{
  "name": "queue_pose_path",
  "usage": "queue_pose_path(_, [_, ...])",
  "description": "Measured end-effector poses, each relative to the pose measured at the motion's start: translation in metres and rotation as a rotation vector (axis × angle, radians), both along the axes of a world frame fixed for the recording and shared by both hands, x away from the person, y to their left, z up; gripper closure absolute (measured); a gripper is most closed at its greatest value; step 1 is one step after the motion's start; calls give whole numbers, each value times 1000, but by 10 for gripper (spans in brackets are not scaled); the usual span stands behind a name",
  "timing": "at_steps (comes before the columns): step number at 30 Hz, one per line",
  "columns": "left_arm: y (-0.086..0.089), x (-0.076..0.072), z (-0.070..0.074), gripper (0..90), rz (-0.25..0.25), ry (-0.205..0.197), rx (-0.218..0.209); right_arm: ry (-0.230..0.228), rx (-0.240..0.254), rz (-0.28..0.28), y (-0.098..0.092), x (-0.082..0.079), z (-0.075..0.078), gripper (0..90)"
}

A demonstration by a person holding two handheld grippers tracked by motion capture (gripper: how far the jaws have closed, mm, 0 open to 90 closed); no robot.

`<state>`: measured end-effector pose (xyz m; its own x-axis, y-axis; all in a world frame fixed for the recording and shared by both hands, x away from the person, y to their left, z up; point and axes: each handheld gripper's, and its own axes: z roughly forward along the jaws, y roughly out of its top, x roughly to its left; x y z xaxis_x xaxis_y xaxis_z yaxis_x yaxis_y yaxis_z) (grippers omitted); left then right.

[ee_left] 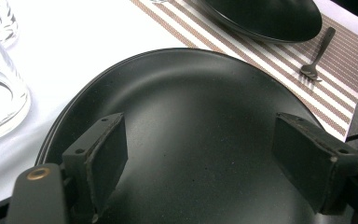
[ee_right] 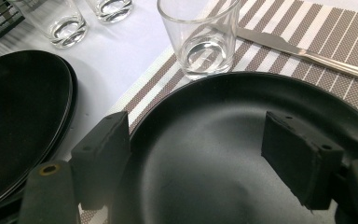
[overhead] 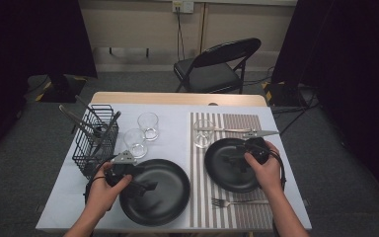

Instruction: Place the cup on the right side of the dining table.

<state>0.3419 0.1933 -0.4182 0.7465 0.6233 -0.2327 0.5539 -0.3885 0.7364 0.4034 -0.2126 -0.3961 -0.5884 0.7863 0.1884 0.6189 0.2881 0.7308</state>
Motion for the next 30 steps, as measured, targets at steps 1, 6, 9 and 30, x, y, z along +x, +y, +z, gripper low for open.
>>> queue_pose_path(1, [0,0,0,184,0,0,1,0,2,-2,-1,-1,-1,232])
queue_pose_path(6, [0,0,0,184,-2,0,4,6,12,-7,-3,-5,-5,231])
queue_pose_path(9, [-1,0,0,185,0,-1,3,6,15,-4,-5,-7,-8,232])
queue_pose_path(30, [-2,0,-1,185,-6,1,6,10,26,-28,-24,-23,-21,231])
